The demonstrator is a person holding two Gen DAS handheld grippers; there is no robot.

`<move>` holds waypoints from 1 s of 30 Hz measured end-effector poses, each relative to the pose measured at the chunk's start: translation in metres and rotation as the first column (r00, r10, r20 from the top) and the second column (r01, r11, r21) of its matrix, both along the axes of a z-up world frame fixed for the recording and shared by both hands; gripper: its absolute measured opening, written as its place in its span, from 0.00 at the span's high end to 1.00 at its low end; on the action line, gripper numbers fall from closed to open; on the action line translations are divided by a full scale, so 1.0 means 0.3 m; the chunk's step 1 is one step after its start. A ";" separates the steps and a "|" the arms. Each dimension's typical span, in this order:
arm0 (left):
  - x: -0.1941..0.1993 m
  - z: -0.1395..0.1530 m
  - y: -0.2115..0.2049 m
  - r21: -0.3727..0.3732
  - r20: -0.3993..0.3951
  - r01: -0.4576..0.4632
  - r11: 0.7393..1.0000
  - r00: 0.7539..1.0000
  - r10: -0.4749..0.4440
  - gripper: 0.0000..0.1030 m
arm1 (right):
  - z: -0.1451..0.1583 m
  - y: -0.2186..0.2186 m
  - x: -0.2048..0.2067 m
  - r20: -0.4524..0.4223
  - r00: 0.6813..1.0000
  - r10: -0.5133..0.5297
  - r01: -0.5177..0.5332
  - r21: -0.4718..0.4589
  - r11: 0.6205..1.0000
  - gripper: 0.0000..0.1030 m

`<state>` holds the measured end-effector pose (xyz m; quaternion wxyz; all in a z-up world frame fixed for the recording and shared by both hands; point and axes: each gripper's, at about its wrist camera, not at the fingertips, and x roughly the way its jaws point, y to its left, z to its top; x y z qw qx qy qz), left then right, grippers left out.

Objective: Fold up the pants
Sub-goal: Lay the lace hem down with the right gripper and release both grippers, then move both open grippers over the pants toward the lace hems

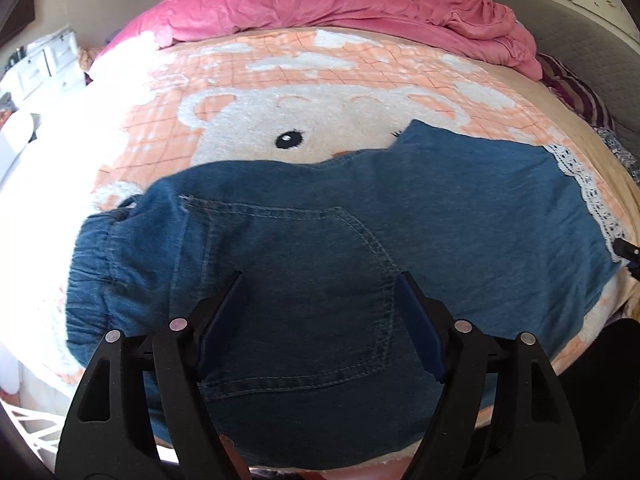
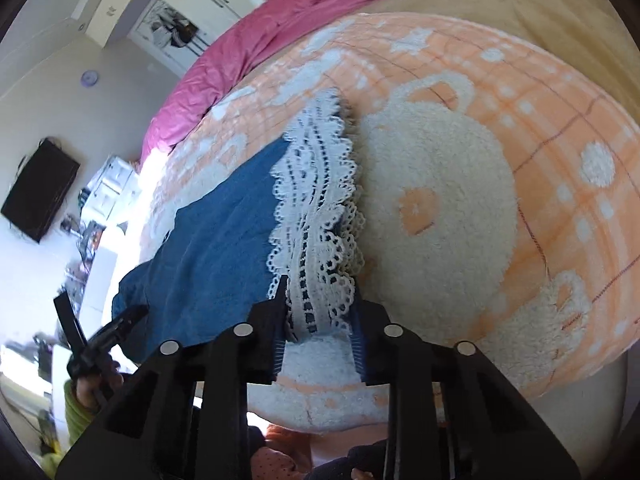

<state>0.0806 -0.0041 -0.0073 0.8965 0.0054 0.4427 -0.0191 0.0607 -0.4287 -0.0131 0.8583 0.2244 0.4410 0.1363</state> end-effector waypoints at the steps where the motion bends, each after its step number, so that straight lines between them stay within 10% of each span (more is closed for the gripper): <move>1: -0.001 0.001 0.009 -0.007 0.000 -0.007 1.000 1.000 0.007 0.34 | 0.014 0.010 -0.001 0.013 1.000 0.004 -0.003 -0.047 0.999 0.78; 5: 0.003 0.005 0.054 -0.024 -0.003 -0.049 0.999 0.999 0.049 0.34 | 0.056 0.065 -0.021 0.033 0.999 0.021 -0.009 -0.328 0.944 0.82; 16: 0.008 -0.009 0.082 -0.031 -0.021 -0.046 0.998 0.999 0.046 0.34 | -0.005 -0.017 -0.021 -0.051 0.995 -0.084 0.071 -0.221 0.973 0.54; 19: -0.005 0.006 0.094 -0.052 -0.001 -0.045 0.998 0.999 0.045 0.34 | 0.047 -0.022 -0.046 0.008 0.989 -0.150 0.146 -0.281 0.948 0.36; 30: -0.071 0.123 0.053 -0.083 0.185 -0.003 0.997 0.983 0.018 0.29 | 0.217 0.223 -0.026 0.191 0.981 -0.040 0.106 -0.352 0.930 0.28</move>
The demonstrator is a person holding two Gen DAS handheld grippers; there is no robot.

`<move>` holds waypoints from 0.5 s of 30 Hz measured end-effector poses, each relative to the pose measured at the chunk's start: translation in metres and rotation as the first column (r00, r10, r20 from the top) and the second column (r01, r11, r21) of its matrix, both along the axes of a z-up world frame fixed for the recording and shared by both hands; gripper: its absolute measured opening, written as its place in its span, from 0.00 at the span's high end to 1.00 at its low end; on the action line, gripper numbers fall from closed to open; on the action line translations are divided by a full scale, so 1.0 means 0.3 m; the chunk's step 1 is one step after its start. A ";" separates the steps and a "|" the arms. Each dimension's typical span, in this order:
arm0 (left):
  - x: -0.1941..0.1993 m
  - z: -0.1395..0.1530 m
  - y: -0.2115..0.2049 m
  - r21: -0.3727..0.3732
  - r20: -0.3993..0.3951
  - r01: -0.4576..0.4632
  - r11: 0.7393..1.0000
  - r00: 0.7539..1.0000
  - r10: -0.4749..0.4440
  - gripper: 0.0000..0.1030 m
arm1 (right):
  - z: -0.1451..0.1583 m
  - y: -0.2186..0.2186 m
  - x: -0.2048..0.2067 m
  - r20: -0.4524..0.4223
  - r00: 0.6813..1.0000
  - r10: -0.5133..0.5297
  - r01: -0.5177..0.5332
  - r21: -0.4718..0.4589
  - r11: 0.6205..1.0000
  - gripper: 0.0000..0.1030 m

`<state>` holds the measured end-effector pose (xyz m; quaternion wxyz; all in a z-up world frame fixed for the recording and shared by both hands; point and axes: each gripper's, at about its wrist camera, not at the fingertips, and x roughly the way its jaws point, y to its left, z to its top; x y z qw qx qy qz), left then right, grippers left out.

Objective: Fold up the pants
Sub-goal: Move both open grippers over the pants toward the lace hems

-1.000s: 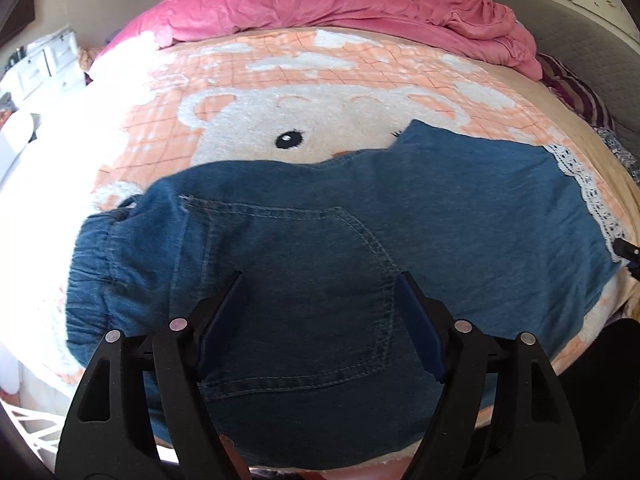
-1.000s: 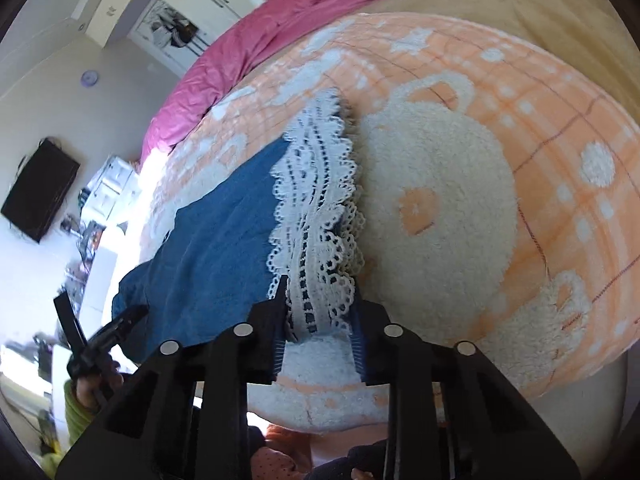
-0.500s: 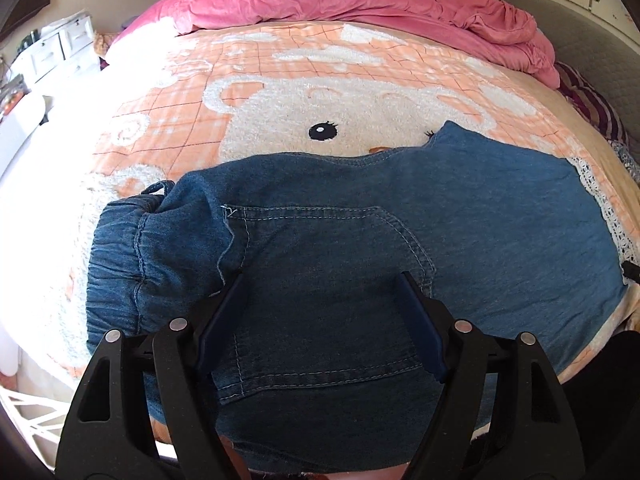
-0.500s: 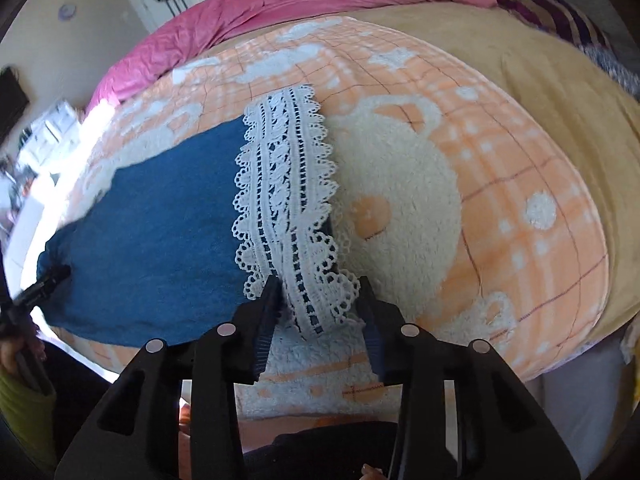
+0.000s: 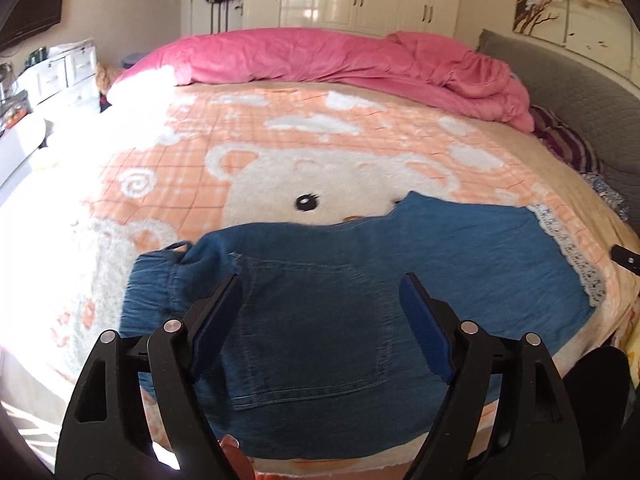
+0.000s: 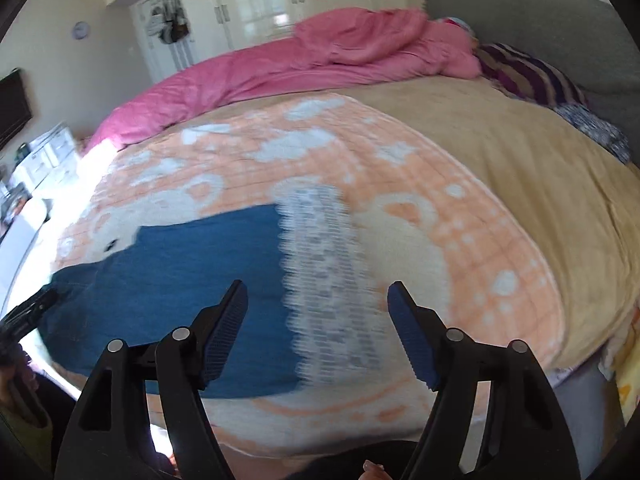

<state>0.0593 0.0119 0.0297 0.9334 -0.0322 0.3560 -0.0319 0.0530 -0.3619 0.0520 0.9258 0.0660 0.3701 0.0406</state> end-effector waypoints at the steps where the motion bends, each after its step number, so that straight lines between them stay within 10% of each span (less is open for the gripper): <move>1: 0.002 -0.004 -0.020 0.012 0.004 0.012 1.000 1.000 -0.012 0.29 | 0.004 0.043 0.010 0.007 1.000 0.025 -0.025 -0.004 1.000 0.25; 15: 0.093 -0.145 0.010 0.045 -0.196 -0.050 0.998 0.979 0.057 0.22 | -0.143 0.423 0.183 -0.097 0.958 0.271 -0.278 -0.067 0.958 0.16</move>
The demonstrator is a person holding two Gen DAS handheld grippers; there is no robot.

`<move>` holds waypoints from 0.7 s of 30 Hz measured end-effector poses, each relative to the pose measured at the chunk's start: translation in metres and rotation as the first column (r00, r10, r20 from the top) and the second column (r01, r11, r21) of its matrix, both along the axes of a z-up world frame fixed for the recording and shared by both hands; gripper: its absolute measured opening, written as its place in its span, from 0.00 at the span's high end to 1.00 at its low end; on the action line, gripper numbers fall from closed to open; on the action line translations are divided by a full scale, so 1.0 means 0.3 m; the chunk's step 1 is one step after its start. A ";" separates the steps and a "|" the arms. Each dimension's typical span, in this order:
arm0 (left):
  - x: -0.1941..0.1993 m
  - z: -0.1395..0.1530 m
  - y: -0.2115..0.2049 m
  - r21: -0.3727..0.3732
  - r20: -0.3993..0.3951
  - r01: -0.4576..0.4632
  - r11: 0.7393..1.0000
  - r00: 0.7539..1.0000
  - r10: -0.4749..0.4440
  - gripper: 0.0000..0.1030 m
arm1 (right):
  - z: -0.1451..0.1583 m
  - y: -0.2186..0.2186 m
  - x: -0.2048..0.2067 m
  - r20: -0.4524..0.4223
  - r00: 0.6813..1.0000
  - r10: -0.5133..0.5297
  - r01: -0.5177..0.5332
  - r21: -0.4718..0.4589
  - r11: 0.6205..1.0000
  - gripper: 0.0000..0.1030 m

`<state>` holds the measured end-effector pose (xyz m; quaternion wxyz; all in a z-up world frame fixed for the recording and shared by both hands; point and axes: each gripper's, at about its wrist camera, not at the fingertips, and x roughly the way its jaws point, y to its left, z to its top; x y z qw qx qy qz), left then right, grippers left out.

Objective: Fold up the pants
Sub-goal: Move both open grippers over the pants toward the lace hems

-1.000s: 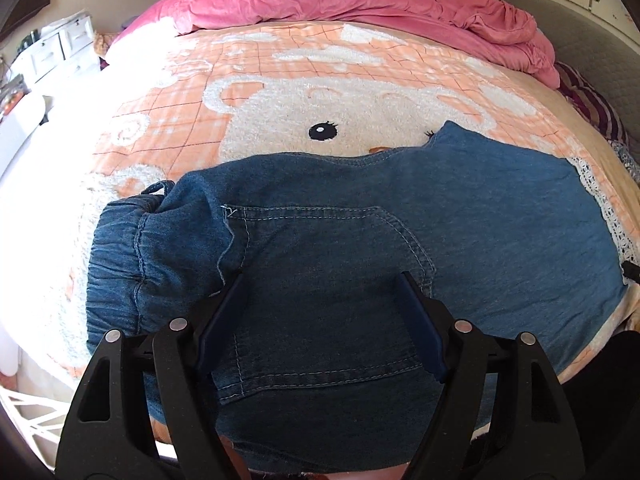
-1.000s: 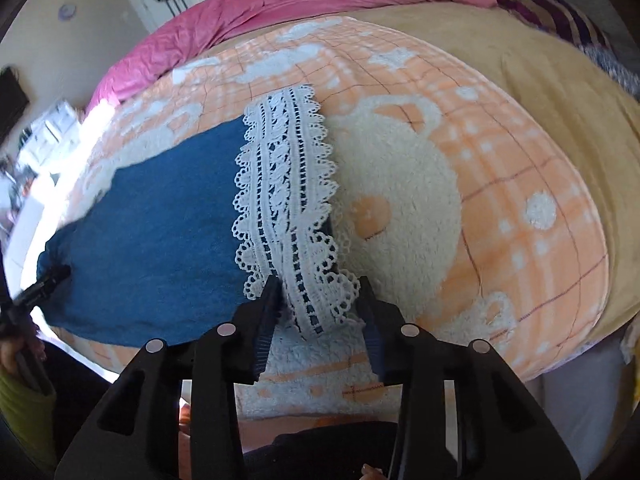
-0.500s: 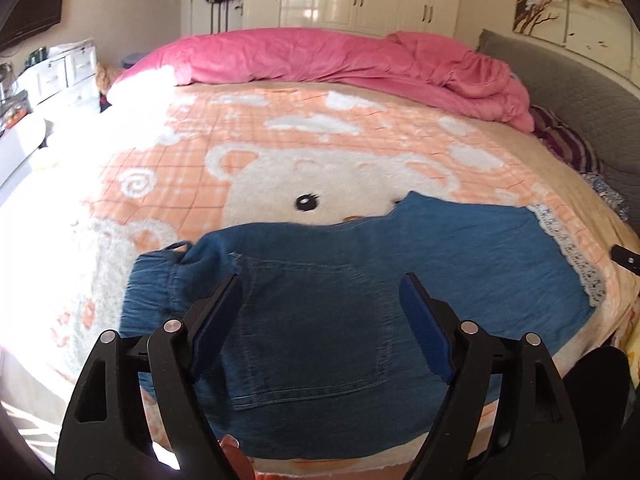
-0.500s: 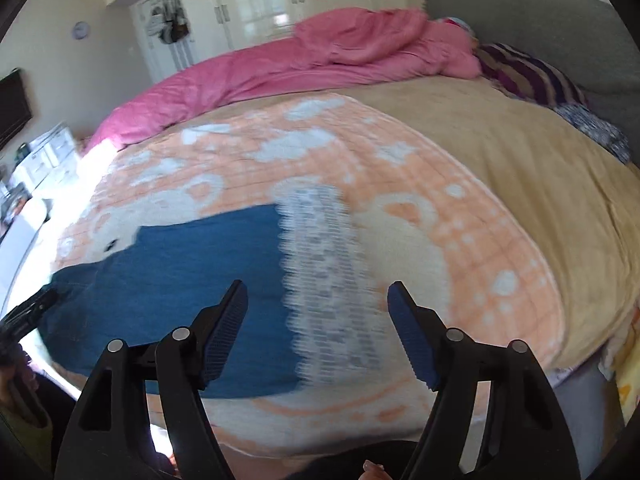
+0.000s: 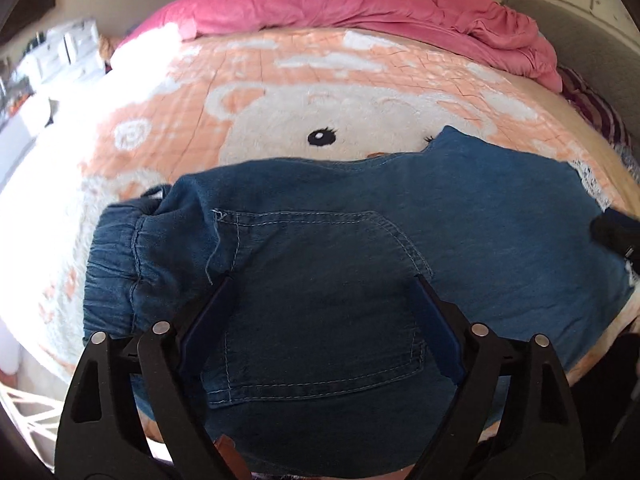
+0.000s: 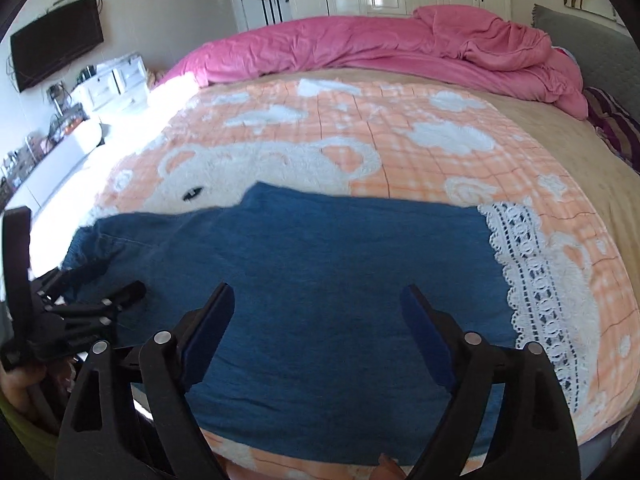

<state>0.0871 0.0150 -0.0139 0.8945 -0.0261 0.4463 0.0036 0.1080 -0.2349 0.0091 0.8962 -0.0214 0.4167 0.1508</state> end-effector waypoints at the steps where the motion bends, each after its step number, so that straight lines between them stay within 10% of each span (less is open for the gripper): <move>1: 0.001 0.003 0.016 -0.018 0.002 -0.002 1.000 1.000 0.002 0.22 | -0.029 -0.004 0.007 -0.015 1.000 -0.008 0.008 -0.030 1.000 0.16; 13: 0.022 -0.003 0.057 -0.051 -0.007 -0.037 0.998 0.999 0.037 0.21 | -0.121 -0.143 -0.006 -0.008 0.999 -0.049 0.048 -0.054 0.997 0.16; 21: -0.043 0.106 -0.044 -0.071 0.195 0.050 0.996 0.980 -0.035 0.20 | 0.024 -0.227 -0.060 0.150 0.974 -0.170 0.166 0.041 0.985 0.15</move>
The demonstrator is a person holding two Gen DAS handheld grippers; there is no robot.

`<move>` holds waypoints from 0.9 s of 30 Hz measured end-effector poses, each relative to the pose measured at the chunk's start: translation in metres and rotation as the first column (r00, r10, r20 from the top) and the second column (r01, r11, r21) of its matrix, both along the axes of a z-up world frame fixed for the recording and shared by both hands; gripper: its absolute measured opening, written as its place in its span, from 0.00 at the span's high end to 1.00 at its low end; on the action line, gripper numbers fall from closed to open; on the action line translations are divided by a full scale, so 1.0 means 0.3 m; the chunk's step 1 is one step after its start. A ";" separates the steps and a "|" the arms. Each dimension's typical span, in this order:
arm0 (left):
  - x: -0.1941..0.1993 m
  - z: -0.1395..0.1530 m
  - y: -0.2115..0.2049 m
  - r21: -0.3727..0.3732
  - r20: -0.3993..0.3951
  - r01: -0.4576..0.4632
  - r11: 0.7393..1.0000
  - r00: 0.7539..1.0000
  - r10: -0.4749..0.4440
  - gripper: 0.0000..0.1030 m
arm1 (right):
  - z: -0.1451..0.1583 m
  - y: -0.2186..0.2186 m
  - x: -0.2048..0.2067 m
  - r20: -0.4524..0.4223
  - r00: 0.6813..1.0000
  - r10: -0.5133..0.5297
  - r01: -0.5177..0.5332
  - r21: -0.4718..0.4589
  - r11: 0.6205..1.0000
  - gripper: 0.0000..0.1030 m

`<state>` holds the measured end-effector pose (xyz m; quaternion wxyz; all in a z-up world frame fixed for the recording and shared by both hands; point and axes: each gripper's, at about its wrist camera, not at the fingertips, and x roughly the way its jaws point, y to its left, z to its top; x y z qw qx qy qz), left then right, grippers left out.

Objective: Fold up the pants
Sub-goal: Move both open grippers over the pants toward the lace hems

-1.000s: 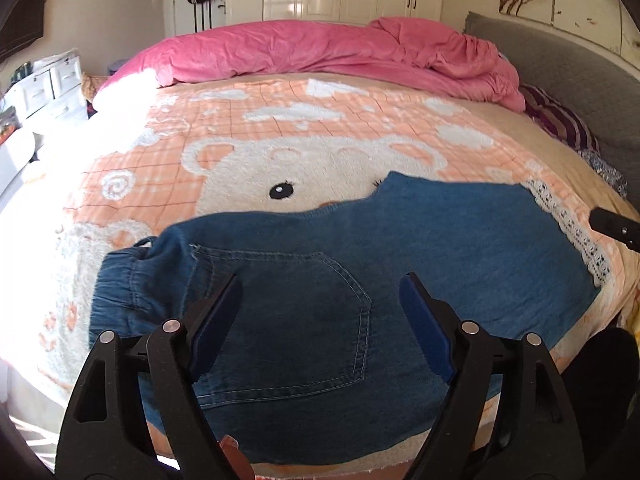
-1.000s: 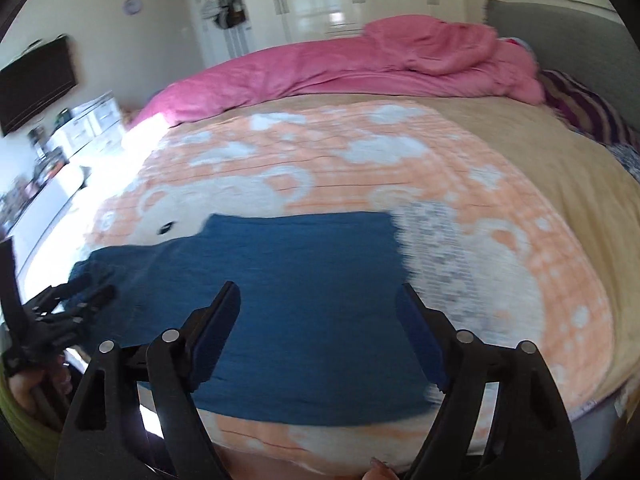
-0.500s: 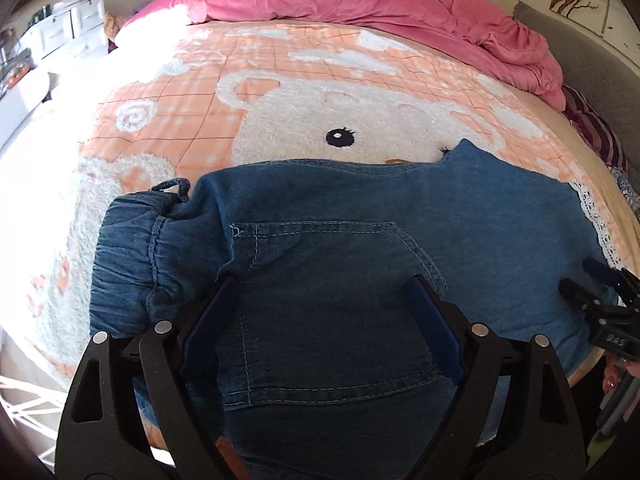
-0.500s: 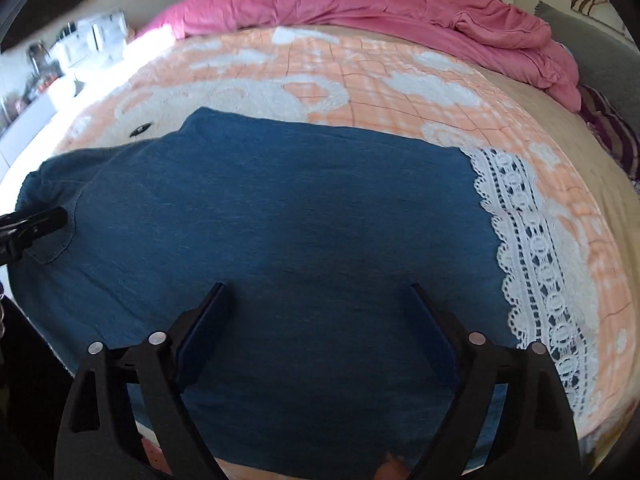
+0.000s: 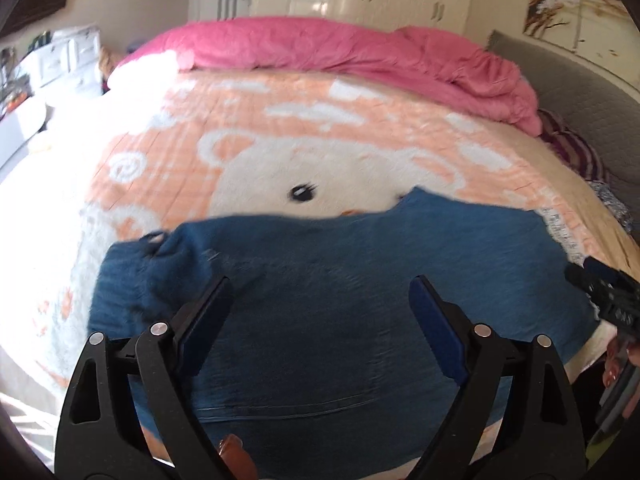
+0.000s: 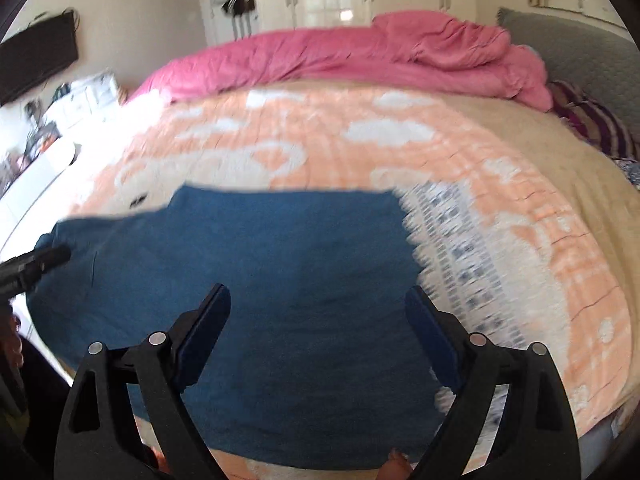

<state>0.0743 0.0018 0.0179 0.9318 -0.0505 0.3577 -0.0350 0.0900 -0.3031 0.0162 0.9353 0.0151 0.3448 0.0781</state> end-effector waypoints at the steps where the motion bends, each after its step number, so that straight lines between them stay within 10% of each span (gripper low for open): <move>1: 0.002 0.005 -0.034 -0.002 0.010 0.029 1.000 1.000 -0.029 0.18 | 0.011 -0.007 0.002 0.008 1.000 -0.008 0.007 0.013 1.000 0.14; 10: 0.067 -0.095 -0.284 0.030 -0.135 0.232 0.972 0.965 -0.226 0.15 | -0.036 -0.033 0.053 -0.104 0.994 0.013 -0.001 0.120 0.993 0.14; 14: 0.094 -0.155 -0.287 0.039 -0.222 0.209 0.977 0.955 -0.196 0.15 | -0.090 -0.042 0.068 -0.157 0.987 -0.033 0.036 0.013 0.999 0.14; 27: 0.063 -0.126 -0.291 -0.008 -0.227 0.190 0.982 0.956 -0.187 0.10 | 0.031 -0.178 -0.042 0.033 0.992 -0.121 0.111 0.219 0.969 0.07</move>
